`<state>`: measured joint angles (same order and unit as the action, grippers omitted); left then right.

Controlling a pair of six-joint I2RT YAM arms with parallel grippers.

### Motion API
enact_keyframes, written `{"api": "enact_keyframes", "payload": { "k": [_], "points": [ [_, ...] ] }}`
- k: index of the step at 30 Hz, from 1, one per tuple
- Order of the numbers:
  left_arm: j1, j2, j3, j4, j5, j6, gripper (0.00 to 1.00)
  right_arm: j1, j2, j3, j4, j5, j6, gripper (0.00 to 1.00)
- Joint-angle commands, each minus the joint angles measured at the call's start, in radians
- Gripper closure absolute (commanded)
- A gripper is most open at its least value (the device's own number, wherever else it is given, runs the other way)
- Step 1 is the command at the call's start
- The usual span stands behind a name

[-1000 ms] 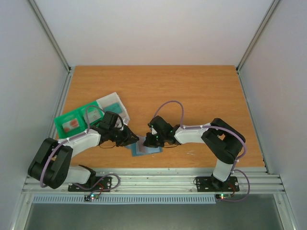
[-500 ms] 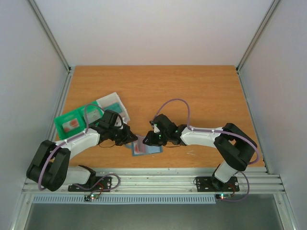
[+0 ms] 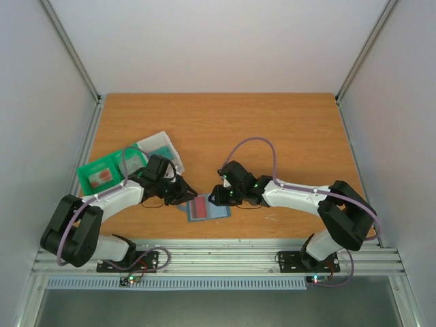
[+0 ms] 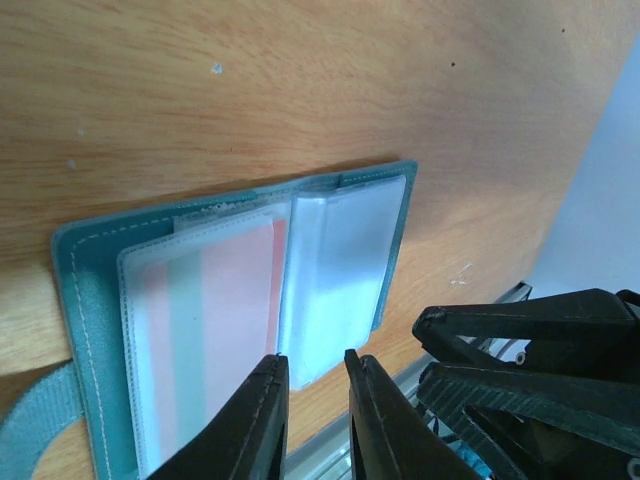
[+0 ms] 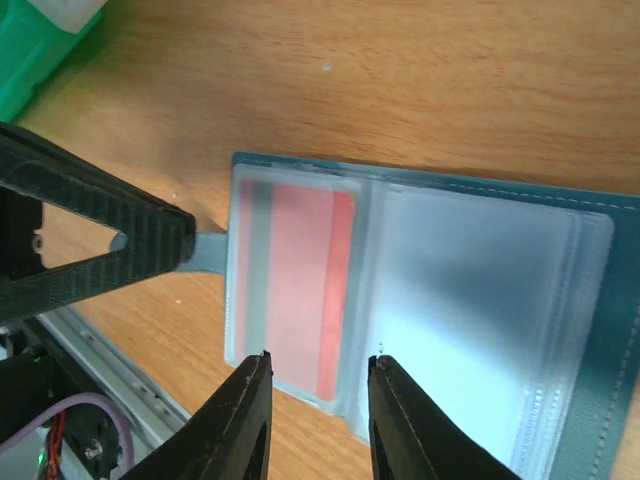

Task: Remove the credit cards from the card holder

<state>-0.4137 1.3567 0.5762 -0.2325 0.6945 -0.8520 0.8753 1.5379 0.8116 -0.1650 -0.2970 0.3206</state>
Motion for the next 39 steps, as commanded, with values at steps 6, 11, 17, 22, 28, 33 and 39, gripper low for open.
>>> {"api": "enact_keyframes", "payload": {
  "k": [6, 11, 17, 22, 28, 33, 39],
  "points": [
    [-0.004, 0.038, 0.002, 0.003, -0.053, 0.043, 0.80, 0.002, 0.061, 0.039, 0.033, -0.055, -0.006, 0.80],
    [-0.004, 0.057, -0.021, 0.041, -0.044, 0.035, 0.80, 0.003, 0.138, 0.100, 0.007, -0.073, 0.009, 0.80],
    [-0.002, 0.042, -0.032, 0.019, -0.083, 0.033, 0.80, 0.003, 0.228, 0.153, -0.006, -0.096, 0.022, 0.82],
    [-0.002, 0.037, -0.036, 0.007, -0.096, 0.039, 0.76, 0.004, 0.286, 0.182, -0.048, -0.092, 0.005, 0.84],
    [-0.002, 0.032, -0.050, 0.040, -0.080, 0.037, 0.72, 0.002, 0.306, 0.177, -0.128, -0.003, -0.025, 0.91],
    [-0.002, 0.031, -0.042, 0.049, -0.072, 0.028, 0.68, 0.002, 0.312, 0.159, -0.140, 0.045, -0.030, 0.97],
    [-0.002, 0.032, -0.043, 0.039, -0.075, 0.033, 0.64, 0.002, 0.312, 0.141, -0.116, 0.042, -0.019, 0.99]
  ]
}}
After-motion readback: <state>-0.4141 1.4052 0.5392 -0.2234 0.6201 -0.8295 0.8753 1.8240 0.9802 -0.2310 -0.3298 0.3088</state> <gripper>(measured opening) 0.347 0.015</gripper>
